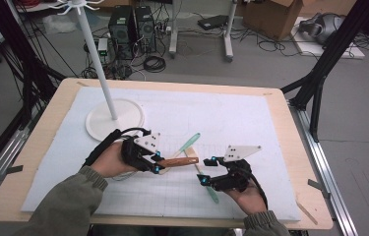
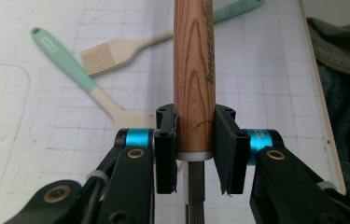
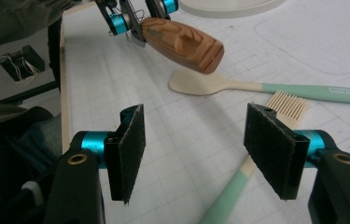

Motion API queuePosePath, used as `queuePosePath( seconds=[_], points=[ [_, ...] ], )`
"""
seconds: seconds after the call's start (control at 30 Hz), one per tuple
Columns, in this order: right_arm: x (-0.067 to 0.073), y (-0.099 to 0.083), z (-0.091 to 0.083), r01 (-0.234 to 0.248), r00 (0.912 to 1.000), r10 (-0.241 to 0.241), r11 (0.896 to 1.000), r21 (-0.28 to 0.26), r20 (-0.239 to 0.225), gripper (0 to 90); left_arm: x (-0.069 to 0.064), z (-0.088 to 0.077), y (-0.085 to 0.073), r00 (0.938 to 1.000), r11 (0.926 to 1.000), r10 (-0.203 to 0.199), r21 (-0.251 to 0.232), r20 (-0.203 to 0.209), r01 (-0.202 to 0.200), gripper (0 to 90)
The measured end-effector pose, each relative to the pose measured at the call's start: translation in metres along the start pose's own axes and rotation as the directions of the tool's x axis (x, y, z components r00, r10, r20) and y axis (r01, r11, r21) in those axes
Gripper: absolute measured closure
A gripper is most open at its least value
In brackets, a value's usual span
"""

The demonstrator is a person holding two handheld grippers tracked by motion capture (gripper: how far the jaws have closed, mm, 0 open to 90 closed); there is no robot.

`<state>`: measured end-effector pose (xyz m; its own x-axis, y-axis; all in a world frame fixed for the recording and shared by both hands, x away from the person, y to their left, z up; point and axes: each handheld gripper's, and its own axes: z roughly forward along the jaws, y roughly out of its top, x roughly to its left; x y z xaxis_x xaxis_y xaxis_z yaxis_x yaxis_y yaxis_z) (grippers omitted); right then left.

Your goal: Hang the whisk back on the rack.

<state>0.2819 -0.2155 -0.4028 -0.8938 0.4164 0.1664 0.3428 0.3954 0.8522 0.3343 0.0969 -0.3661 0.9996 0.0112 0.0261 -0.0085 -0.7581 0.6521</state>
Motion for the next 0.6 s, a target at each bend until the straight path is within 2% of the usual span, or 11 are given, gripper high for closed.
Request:
queuePosePath(
  seconds=[0.13, 0.37, 0.6],
  points=[
    [0.001, 0.002, 0.0, -0.002, 1.0, 0.002, 1.0, -0.008, -0.003, 38.0, -0.002, -0.005, 0.0, 0.9998, 0.9994, -0.009, -0.033, -0.019, 0.008, 71.5],
    [0.004, 0.009, 0.003, -0.009, 0.9997, 0.009, 0.999, -0.033, -0.021, 38.6, -0.005, -0.014, 0.002, 0.9993, 0.998, -0.014, -0.062, -0.035, 0.012, 71.5],
    [0.006, 0.02, 0.006, -0.029, 0.9988, 0.026, 0.997, -0.072, -0.041, 38.8, -0.007, -0.025, 0.002, 0.9981, 0.9936, -0.021, -0.112, -0.058, 0.014, 71.5]
  ],
)
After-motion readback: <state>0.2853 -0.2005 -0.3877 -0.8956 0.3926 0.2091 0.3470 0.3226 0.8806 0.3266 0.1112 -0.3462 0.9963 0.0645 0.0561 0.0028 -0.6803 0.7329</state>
